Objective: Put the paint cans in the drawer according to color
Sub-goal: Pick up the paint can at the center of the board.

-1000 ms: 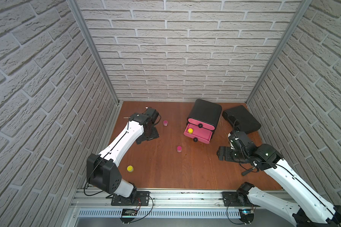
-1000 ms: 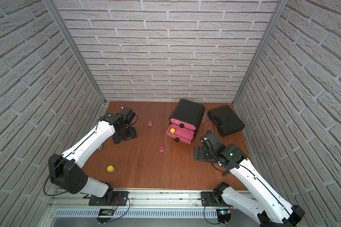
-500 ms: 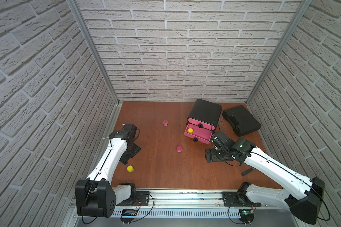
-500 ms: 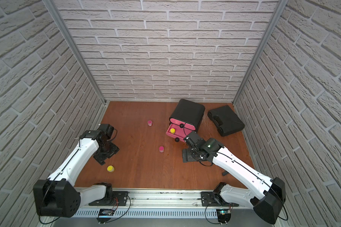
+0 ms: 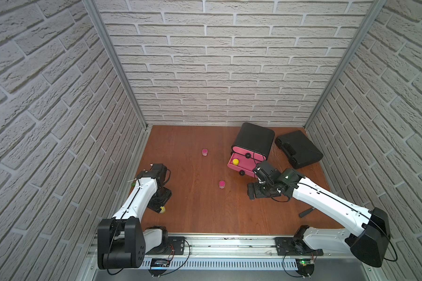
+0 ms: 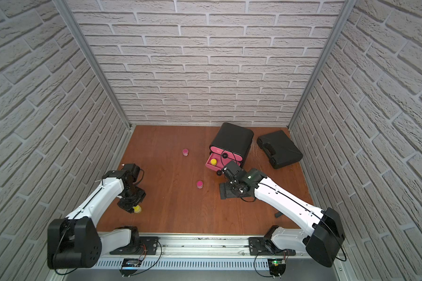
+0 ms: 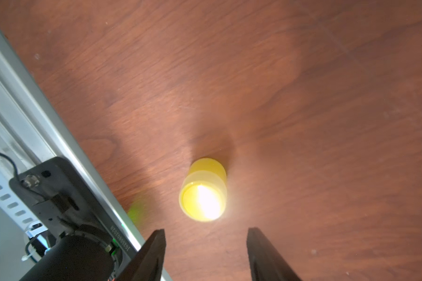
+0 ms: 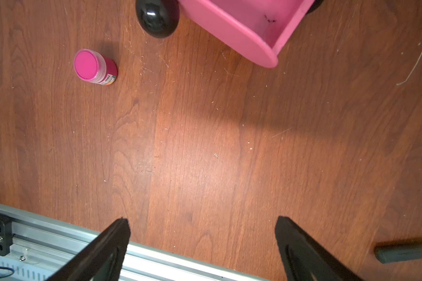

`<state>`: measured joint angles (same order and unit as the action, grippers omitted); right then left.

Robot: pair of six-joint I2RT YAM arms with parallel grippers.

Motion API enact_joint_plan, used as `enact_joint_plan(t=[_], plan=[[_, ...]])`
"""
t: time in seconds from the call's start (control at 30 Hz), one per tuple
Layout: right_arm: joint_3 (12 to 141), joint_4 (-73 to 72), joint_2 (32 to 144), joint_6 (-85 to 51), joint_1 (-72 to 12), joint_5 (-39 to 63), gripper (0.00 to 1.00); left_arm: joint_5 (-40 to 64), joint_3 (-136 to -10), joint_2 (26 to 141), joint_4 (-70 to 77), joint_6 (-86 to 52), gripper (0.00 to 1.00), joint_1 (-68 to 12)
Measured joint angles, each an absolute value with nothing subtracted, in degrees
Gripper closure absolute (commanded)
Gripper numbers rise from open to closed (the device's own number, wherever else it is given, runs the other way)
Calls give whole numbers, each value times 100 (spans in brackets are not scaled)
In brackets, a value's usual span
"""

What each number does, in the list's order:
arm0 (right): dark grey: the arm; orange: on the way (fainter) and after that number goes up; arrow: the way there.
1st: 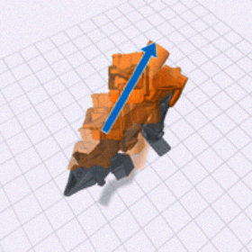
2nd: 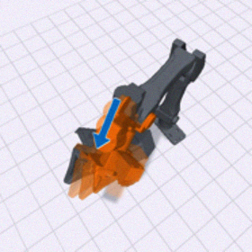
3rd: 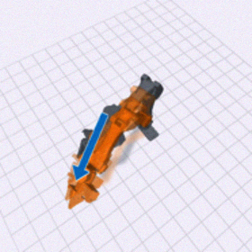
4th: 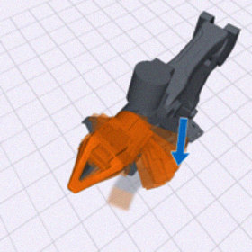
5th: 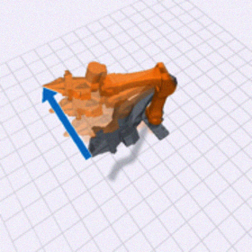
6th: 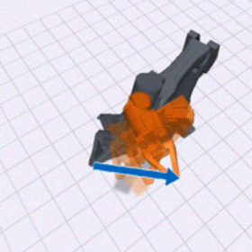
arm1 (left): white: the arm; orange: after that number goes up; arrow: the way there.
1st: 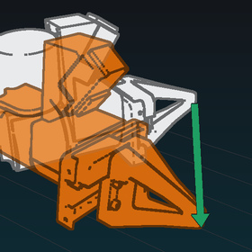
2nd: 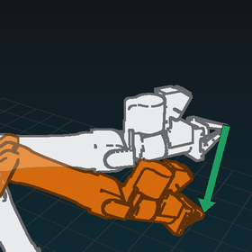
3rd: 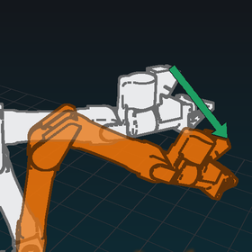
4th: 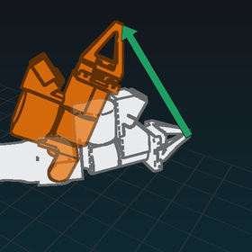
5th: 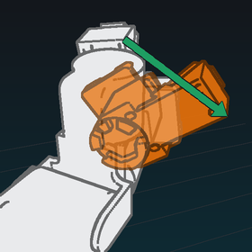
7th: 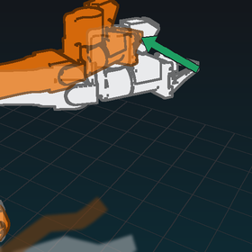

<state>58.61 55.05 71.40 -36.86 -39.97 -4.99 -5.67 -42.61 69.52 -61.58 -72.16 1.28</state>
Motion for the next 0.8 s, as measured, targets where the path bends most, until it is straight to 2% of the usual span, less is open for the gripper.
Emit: enact_joint_plan(t=[0.33, 0.8], plan=[[5861, 5505, 7142, -3686, -3997, -523, 1, -545, -4128, 6963, -5887, -6855, 38, 403], [5861, 5502, 7142, -3769, -3997, -631, 0, -480, -3848, 7203, -5518, -6663, 43, 412]])
